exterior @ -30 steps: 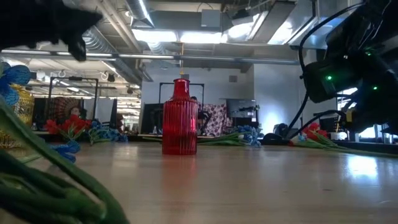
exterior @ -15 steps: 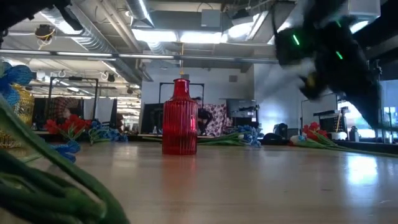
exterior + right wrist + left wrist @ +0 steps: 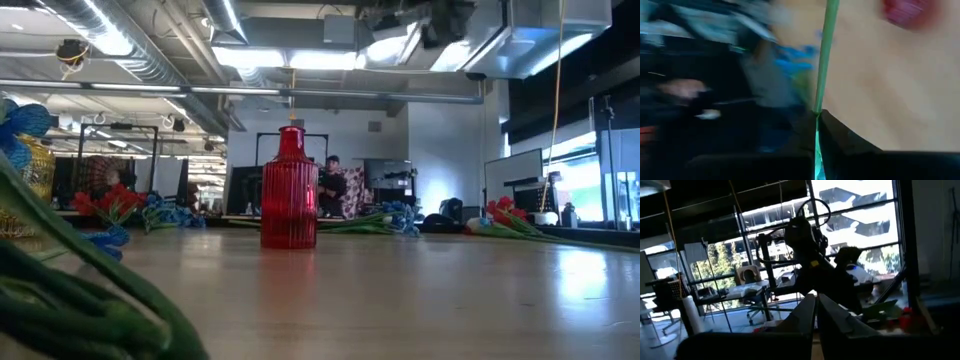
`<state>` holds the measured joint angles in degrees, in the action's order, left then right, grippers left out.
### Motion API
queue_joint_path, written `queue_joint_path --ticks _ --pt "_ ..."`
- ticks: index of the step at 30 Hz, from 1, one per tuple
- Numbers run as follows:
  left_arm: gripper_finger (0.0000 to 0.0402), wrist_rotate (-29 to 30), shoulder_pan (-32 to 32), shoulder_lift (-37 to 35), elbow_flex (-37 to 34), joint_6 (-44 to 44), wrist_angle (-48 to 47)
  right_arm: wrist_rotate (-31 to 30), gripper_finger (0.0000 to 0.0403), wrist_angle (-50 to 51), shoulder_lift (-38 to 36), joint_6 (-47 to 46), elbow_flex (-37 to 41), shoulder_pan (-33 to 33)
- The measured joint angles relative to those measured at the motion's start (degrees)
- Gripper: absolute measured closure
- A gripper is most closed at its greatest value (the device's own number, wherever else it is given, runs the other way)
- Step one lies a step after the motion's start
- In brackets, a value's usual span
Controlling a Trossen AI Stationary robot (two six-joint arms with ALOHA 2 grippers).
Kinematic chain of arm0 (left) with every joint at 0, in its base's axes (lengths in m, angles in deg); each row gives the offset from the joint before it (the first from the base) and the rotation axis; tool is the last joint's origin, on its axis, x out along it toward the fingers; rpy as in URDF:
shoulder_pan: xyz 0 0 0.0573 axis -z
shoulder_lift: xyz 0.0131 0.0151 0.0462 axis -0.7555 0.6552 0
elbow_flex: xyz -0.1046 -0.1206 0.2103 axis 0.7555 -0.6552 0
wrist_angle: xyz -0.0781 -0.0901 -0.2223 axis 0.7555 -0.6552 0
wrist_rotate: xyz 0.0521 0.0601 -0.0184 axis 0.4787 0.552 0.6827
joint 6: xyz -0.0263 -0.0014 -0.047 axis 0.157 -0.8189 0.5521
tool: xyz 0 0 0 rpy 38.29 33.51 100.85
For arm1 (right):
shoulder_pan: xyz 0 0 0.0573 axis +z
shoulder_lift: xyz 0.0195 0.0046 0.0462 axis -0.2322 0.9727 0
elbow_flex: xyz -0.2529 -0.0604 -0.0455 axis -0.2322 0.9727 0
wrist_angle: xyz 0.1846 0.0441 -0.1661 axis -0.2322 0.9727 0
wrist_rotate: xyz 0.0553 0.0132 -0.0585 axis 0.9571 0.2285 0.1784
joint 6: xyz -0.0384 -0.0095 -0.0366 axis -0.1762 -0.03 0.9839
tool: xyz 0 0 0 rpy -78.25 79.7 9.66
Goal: Sort flowers into vase by color
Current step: Put the bottom right white flower into the red vase
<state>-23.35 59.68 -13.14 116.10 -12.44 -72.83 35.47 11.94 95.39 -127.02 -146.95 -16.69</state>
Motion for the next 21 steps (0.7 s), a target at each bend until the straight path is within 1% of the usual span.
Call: queue_joint_path --ticks 1,4,6,8,10,11,13,17,21 --pt "0.0386 0.0 0.0 2.5 2.6 -1.7 -1.4 0.7 0.0399 -4.2 0.0 -1.2 0.0 -0.3" --pt "0.0386 0.0 0.0 9.2 9.3 -8.1 -5.7 0.2 0.0399 -17.3 0.8 -6.7 -0.1 -0.5" --pt "0.0386 0.5 0.5 12.8 12.4 -12.9 -7.7 0.3 0.0399 -25.6 1.7 -10.9 0.0 -0.6" --pt "0.0386 2.5 1.1 15.6 14.5 -17.7 -7.6 0.7 0.04 -34.7 3.1 -16.2 0.0 -0.6" --pt "0.0386 5.3 1.9 17.6 16.0 -23.7 -7.7 0.7 0.0401 -38.4 4.3 -22.7 0.0 -0.5" --pt "0.0386 7.0 2.3 18.2 16.9 -26.6 -7.5 0.5 0.0401 -39.3 4.8 -25.3 -0.1 -0.5" --pt "0.0386 10.6 3.7 19.1 18.0 -32.4 -7.7 0.4 0.0401 -38.3 5.9 -27.6 0.0 -0.4" --pt "0.0386 14.5 5.9 19.2 18.9 -43.8 -7.5 1.6 0.0401 -38.5 6.5 -28.6 0.0 -0.5" --pt "0.0386 18.7 8.1 19.3 18.9 -58.6 -9.8 2.3 0.0401 -38.4 6.5 -29.9 0.0 -0.5"
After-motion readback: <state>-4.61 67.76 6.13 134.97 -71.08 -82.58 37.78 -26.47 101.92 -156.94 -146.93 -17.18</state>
